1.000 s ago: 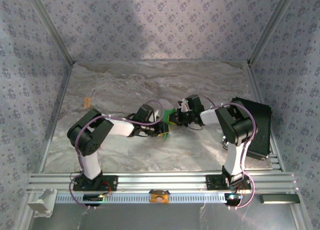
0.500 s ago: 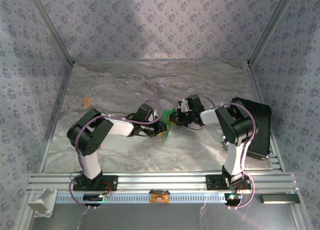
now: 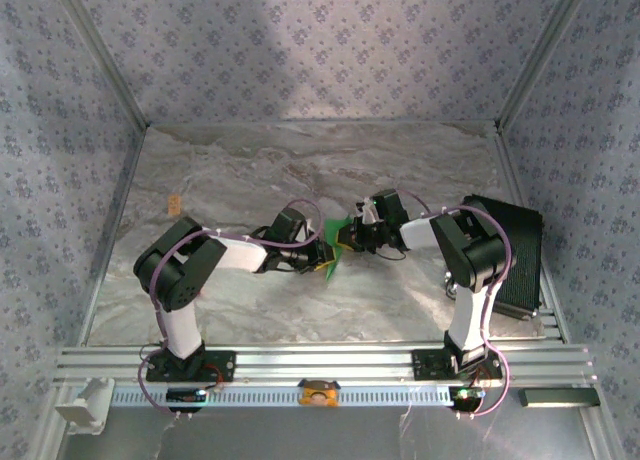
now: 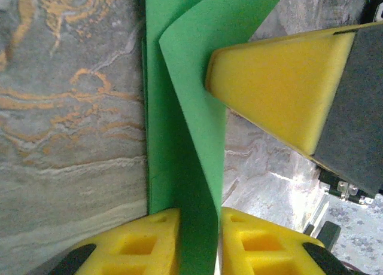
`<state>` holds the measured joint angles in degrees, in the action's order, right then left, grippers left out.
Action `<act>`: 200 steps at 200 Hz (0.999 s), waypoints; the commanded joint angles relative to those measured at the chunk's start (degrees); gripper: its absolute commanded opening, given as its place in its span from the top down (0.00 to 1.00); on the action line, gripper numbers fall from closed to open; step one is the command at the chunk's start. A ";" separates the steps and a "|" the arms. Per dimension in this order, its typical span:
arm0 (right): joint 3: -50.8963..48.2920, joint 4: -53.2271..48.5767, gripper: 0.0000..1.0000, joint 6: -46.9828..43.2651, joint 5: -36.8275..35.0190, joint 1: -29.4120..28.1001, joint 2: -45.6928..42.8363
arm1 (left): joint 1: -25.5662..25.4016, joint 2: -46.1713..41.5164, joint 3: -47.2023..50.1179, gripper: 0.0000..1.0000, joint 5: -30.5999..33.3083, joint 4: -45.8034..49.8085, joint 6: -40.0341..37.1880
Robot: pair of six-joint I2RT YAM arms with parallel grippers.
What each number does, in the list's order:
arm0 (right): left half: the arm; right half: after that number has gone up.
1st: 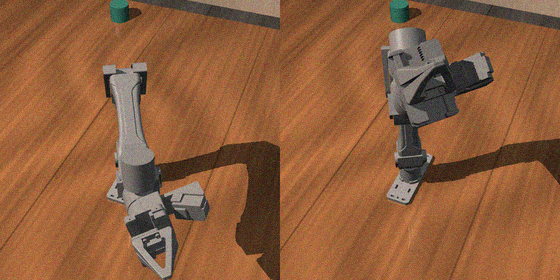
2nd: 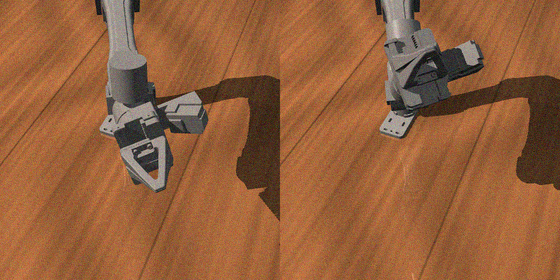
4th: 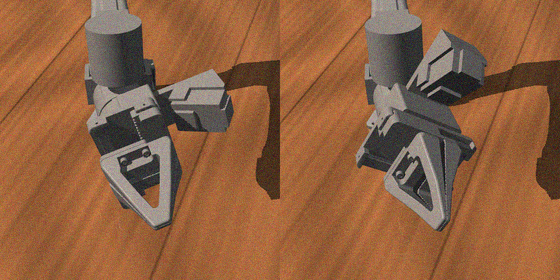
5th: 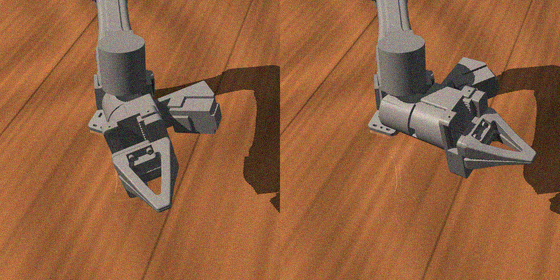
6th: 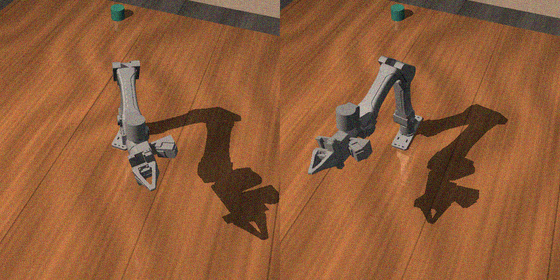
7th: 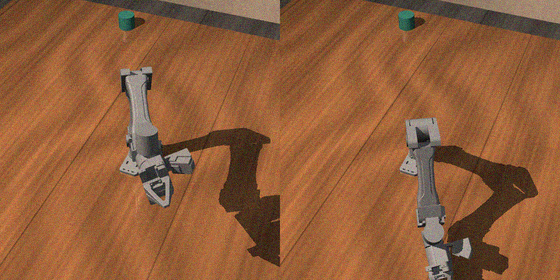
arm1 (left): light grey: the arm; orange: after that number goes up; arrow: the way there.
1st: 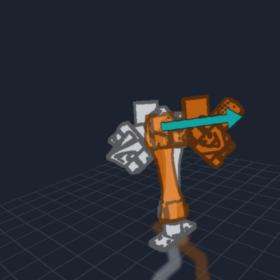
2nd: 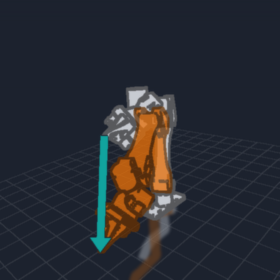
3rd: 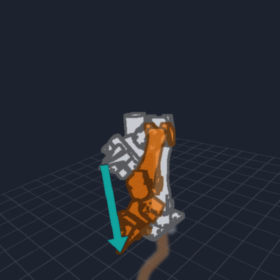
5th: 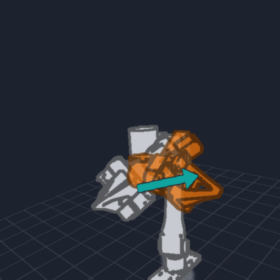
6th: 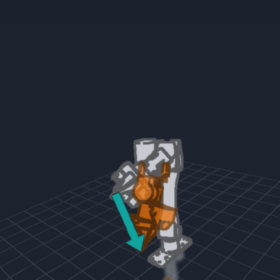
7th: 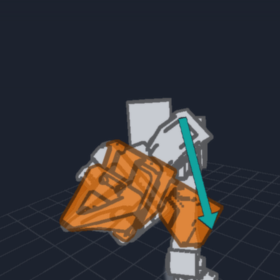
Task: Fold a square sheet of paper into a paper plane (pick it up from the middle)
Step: Fold the wing for the fifth time at the center of the table.
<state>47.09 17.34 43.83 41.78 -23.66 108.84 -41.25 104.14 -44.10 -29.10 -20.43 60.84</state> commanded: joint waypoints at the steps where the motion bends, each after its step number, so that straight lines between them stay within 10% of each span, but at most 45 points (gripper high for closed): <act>1: -1.15 -7.05 0.91 -2.00 -5.30 -0.29 1.84 | 0.38 -2.00 0.78 0.75 -0.03 -2.32 0.77; 200: -0.72 -7.85 0.91 -2.08 -5.44 -0.25 1.99 | 0.26 1.37 -0.29 0.99 -3.58 1.56 1.83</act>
<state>47.20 16.95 43.59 41.76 -23.66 108.84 -41.15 104.16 -43.88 -30.52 -20.56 62.63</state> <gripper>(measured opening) 0.094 0.044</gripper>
